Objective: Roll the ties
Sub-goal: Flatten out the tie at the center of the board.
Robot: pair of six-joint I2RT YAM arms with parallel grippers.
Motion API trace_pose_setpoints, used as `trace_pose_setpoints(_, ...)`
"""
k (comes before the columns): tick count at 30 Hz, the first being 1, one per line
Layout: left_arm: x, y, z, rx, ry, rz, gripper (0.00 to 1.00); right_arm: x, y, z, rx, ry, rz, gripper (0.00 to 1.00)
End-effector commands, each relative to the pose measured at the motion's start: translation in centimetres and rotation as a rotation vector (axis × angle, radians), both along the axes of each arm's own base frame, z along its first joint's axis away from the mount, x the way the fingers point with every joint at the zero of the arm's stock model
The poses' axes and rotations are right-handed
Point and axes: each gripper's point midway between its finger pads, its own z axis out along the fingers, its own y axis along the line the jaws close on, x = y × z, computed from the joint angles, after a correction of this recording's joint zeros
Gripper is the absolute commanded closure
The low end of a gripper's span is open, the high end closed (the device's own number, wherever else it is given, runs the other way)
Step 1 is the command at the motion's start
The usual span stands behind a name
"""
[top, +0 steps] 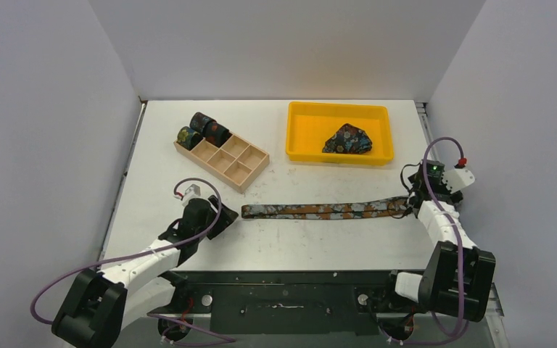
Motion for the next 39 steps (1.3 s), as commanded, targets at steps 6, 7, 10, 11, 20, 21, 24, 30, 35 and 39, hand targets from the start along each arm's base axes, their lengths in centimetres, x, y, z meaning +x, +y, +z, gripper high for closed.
trace_pose_setpoints(6,-1.7,0.4,-0.1,0.015,0.042,-0.026,0.41,-2.7,-1.9,-4.9,0.064,0.121,-0.113,0.3)
trace_pose_setpoints(7,-1.7,0.4,-0.1,0.015,0.044,-0.027,0.41,-2.8,-2.1,-5.3,0.072,0.124,-0.123,0.3)
trace_pose_setpoints(10,-1.8,0.4,-0.2,0.015,0.049,-0.03,0.41,-3.2,-2.6,-6.2,0.091,0.139,-0.145,0.31)
trace_pose_setpoints(11,-1.8,0.4,-0.2,0.018,0.051,-0.03,0.41,-3.2,-2.8,-6.5,0.091,0.144,-0.15,0.31)
trace_pose_setpoints(20,-1.9,0.4,-0.7,0.021,0.058,-0.033,0.41,-2.7,-4.0,-8.1,0.115,0.177,-0.169,0.49)
trace_pose_setpoints(21,-1.8,0.4,-0.7,0.021,0.058,-0.032,0.41,-2.7,-4.0,-8.1,0.115,0.175,-0.171,0.55)
trace_pose_setpoints(24,-1.6,0.2,-0.6,0.019,0.056,-0.035,0.41,-2.7,-4.0,-8.3,0.116,0.166,-0.169,0.67)
trace_pose_setpoints(30,-1.5,0.0,-0.6,0.019,0.061,-0.043,0.41,-2.9,-4.1,-7.8,0.105,0.147,-0.177,0.94)
trace_pose_setpoints(35,-1.6,-0.2,-0.7,0.011,0.069,-0.049,0.42,-2.1,-3.9,-6.0,0.063,0.113,-0.141,0.95)
trace_pose_setpoints(39,-1.8,-0.2,-0.9,0.011,0.075,-0.051,0.42,-0.5,-3.7,-4.8,0.028,0.067,-0.063,0.95)
